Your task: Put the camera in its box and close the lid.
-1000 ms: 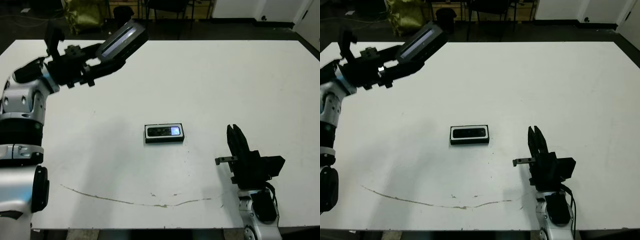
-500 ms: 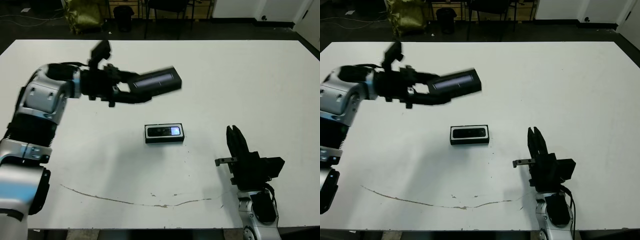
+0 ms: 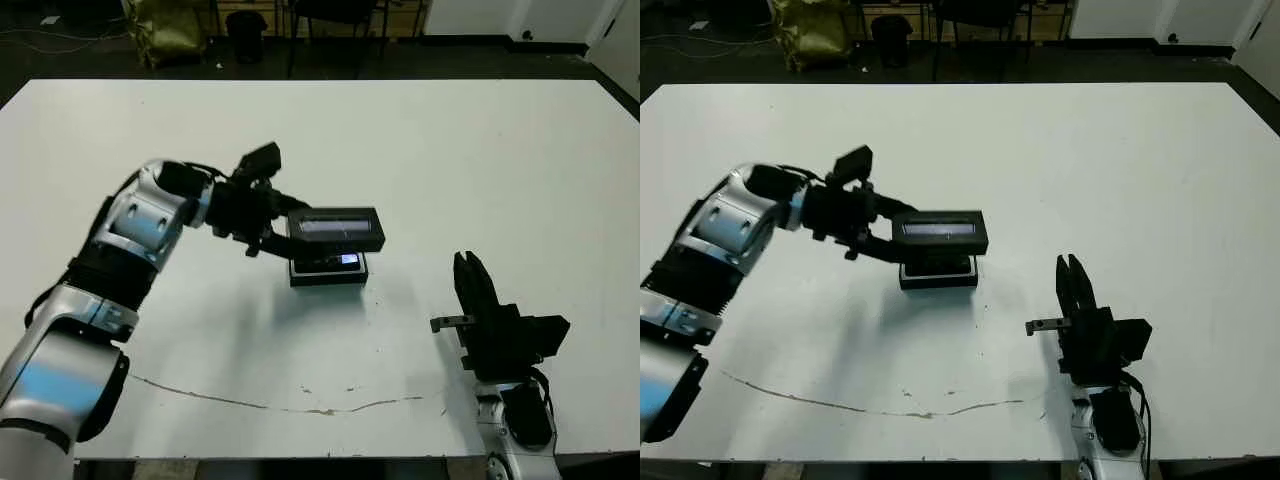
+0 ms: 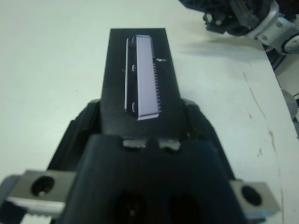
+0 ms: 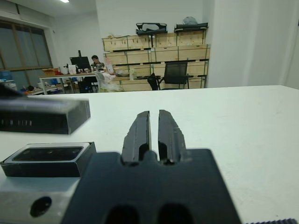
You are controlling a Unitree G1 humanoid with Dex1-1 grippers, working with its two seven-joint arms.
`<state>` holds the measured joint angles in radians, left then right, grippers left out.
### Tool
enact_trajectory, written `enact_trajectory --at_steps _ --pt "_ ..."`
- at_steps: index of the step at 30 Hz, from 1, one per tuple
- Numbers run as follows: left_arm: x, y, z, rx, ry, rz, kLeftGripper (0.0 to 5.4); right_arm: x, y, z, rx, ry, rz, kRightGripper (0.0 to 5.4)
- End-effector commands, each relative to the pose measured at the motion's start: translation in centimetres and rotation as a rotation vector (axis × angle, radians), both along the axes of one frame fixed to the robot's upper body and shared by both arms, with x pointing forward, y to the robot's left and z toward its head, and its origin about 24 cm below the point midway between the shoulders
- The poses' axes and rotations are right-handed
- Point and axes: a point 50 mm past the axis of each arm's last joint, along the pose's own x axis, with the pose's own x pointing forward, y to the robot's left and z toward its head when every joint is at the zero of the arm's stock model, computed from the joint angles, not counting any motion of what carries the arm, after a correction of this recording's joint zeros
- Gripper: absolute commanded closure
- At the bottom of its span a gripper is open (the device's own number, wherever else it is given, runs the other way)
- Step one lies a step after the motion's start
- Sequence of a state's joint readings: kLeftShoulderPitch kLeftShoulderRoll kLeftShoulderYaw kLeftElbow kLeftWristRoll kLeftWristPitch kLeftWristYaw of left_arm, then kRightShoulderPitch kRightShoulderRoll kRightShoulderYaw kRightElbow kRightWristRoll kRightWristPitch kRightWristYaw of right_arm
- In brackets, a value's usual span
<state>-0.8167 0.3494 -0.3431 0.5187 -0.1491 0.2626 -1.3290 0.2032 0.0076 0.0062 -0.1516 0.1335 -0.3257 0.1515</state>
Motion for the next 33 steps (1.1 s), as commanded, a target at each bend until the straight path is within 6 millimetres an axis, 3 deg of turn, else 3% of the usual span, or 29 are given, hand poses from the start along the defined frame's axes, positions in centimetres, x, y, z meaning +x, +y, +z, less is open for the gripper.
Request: enact_trajectory --at_steps 1,13,33 --pt "-0.1 0.1 -1.5 0.032 0.007 0.001 2.79 -0.1 0.0 -0.3 -0.005 0.033 -0.009 5.40" --pt "0.1 -0.5 -2.7 0.092 -0.036 -0.011 2.79 -0.1 0.0 -0.3 0.006 0.043 0.000 5.40" --pt "0.6 -0.3 -2.0 0.100 -0.084 -0.018 2.79 -0.1 0.0 -0.5 0.006 0.033 0.003 5.40"
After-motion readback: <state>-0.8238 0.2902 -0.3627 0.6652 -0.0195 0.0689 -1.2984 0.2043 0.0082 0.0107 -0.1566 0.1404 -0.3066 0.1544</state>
